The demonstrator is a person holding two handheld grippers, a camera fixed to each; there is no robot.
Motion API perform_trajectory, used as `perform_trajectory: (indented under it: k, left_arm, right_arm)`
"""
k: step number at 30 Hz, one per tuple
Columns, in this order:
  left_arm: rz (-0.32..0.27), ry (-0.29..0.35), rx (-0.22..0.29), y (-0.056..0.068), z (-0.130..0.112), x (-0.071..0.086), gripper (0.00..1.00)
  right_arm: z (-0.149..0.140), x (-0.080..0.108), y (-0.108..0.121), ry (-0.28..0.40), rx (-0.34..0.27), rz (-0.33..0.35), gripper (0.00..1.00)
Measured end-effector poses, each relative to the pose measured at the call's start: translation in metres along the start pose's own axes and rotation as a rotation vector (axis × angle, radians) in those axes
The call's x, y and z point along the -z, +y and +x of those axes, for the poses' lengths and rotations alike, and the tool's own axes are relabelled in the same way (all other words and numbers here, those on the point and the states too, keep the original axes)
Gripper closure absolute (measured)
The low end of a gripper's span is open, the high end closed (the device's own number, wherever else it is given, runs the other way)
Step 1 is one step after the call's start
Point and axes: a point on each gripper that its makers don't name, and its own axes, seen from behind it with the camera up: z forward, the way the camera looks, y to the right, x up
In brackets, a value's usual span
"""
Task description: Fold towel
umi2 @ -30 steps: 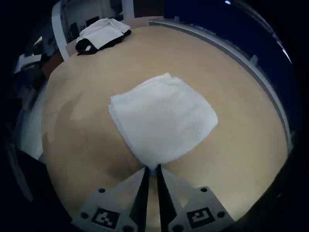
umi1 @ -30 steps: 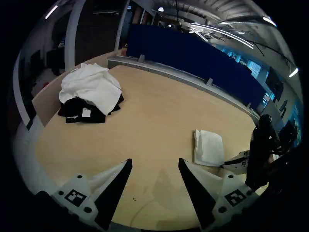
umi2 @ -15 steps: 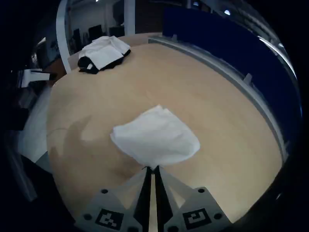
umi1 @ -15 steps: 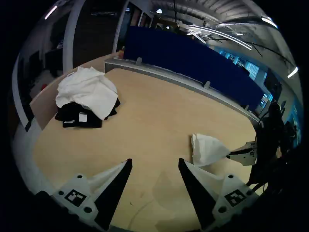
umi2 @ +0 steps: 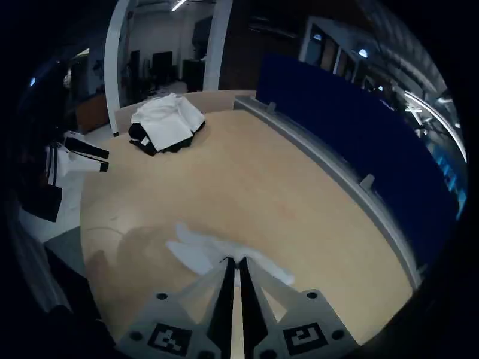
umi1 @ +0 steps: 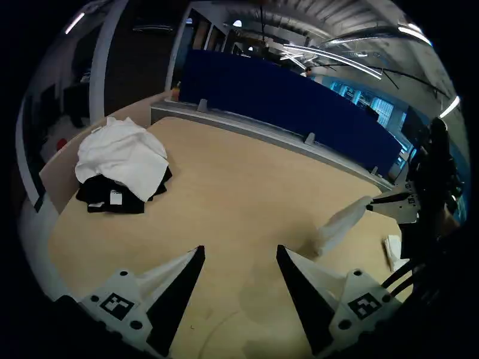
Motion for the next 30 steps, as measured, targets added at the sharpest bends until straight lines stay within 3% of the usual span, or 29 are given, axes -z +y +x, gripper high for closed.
perform_trajectory:
  k: [12, 19, 30]
  left_arm:
    - [-0.026, 0.004, -0.023, 0.018, 0.004, 0.0, 0.11]
    - [-0.029, -0.002, -0.043, 0.029, 0.003, -0.002, 0.11]
    - [-0.016, -0.009, -0.055, 0.047, -0.001, -0.003, 0.11]
  right_arm:
    - [-0.003, 0.033, 0.037, 0.012, -0.015, -0.028, 0.94]
    - [-0.023, 0.063, 0.084, 0.004, -0.037, -0.079, 0.94]
    - [-0.087, 0.117, 0.164, -0.039, -0.081, -0.156, 0.94]
